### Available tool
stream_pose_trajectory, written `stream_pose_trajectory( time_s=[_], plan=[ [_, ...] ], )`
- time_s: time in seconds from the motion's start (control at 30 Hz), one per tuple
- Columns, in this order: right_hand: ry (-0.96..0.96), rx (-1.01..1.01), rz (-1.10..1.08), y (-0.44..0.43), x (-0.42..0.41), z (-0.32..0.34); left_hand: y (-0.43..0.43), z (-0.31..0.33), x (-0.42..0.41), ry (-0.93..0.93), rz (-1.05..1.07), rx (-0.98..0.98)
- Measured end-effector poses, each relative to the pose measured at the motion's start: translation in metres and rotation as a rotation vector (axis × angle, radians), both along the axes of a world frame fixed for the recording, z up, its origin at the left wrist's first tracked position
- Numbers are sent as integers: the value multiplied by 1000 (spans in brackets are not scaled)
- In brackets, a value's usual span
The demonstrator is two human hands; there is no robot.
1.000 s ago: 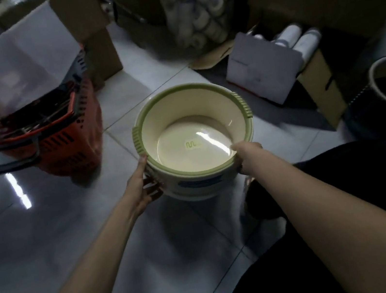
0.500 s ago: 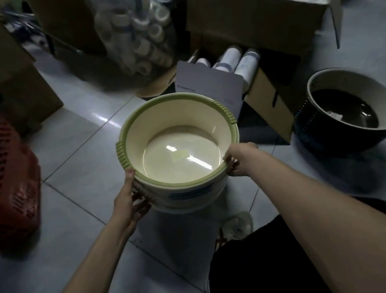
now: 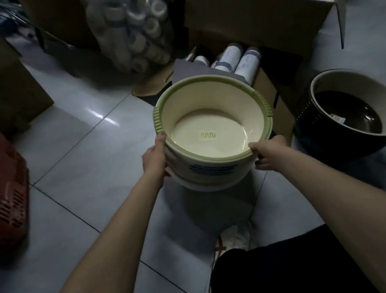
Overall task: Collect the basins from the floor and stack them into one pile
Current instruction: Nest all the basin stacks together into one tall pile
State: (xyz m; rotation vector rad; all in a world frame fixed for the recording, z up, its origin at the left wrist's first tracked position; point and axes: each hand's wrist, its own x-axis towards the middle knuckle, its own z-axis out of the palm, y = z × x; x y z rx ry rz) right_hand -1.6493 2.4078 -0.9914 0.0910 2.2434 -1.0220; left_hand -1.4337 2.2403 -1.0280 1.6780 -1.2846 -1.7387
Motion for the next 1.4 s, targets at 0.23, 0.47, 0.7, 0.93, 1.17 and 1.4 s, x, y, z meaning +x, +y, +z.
stream_pose_trajectory(
  time_s=[0.23, 0.47, 0.7, 0.93, 1.17, 1.4],
  plan=[
    [776, 477, 1119, 0, 13, 45, 16, 7, 37, -644, -697, -1214],
    [939, 432, 1648, 38, 23, 23, 34, 21, 28, -665, -1040, -1548],
    [881, 371, 1624, 48, 18, 4, 23, 35, 5, -594, -908, -1403],
    [890, 373, 1539, 38, 11, -16, 37, 41, 2, -700, -896, -1332],
    [883, 469, 1467, 47, 31, -2, 43, 71, -12, -835, -1008, -1035],
    [765, 403, 1406, 77, 12, 29, 43, 138, -39, -543, -880, -789]
  ],
)
